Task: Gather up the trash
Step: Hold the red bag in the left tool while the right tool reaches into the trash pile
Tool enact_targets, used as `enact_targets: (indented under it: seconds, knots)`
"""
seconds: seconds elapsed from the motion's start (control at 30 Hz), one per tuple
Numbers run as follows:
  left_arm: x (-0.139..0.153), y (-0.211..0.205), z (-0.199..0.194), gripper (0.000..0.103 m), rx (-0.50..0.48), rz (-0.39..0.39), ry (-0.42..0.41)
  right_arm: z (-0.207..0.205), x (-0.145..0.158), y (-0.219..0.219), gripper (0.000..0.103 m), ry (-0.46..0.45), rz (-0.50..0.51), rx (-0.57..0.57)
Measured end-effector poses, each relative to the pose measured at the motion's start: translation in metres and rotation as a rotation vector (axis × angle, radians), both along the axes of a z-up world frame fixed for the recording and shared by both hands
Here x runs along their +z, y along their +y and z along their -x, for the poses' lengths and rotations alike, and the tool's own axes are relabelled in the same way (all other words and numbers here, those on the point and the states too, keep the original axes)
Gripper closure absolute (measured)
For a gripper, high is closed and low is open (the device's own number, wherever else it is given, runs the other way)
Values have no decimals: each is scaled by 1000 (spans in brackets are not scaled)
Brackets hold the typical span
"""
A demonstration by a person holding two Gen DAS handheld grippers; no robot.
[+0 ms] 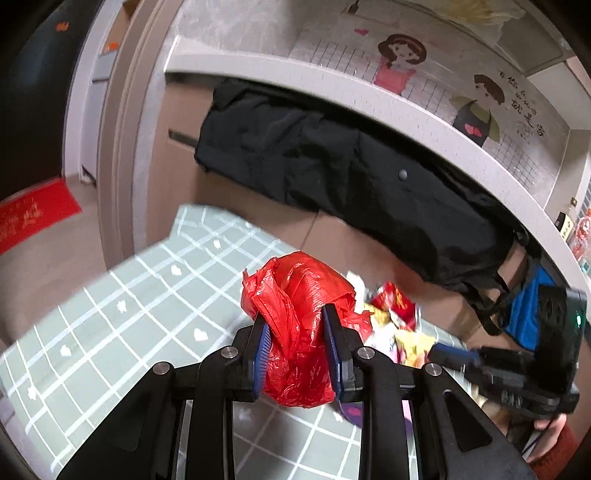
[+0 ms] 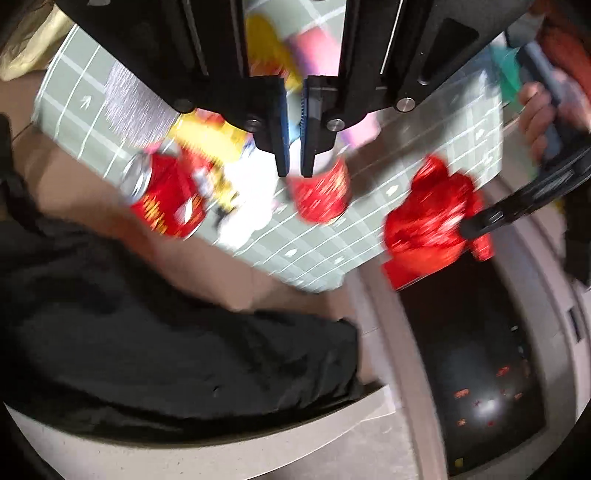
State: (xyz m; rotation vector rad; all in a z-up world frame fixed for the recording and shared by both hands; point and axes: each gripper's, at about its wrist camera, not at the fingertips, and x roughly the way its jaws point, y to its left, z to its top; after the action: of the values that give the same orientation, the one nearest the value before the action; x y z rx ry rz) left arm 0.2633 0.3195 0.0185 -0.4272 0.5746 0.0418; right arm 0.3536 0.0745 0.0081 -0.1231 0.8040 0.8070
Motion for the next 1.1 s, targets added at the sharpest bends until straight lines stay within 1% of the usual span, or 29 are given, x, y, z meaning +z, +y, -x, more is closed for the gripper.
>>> enact_targets:
  seconds: [0.07, 0.13, 0.3, 0.4, 0.47, 0.63, 0.7, 0.73, 0.8, 0.9, 1.03, 1.07, 1.1]
  knots:
    - [-5, -1, 2, 75, 0, -1, 18, 11, -9, 3, 83, 20, 23, 69]
    - [-9, -2, 6, 75, 2, 2, 26, 22, -20, 13, 82, 0, 92, 116]
    - [-10, 1, 17, 75, -7, -4, 30, 35, -35, 28, 82, -91, 200, 150]
    - [-13, 1, 19, 75, -12, 2, 36, 34, -41, 32, 81, -139, 245, 142]
    - [-16, 1, 18, 75, -17, 9, 47, 33, -44, 35, 76, -160, 268, 128]
    - [-23, 1, 17, 75, -24, 26, 70, 28, -51, 30, 70, -176, 309, 79]
    - [-27, 1, 15, 75, -26, 44, 82, 23, -57, 26, 68, -151, 319, 62]
    - [-29, 0, 15, 75, -29, 50, 87, 20, -60, 22, 65, -137, 315, 53]
    - [-32, -3, 13, 75, -38, 55, 98, 13, -64, 15, 64, -105, 298, 32]
    - [-34, -8, 13, 75, -48, 49, 106, 0, -70, 4, 61, -30, 255, 4]
    - [-32, -16, 14, 75, -56, 30, 105, -9, -73, -9, 60, 60, 174, -21]
    - [-30, -17, 15, 75, -58, 22, 103, -10, -72, -12, 64, 75, 151, -26]
    - [-29, -20, 15, 75, -58, 14, 99, -9, -69, -16, 70, 77, 125, -33]
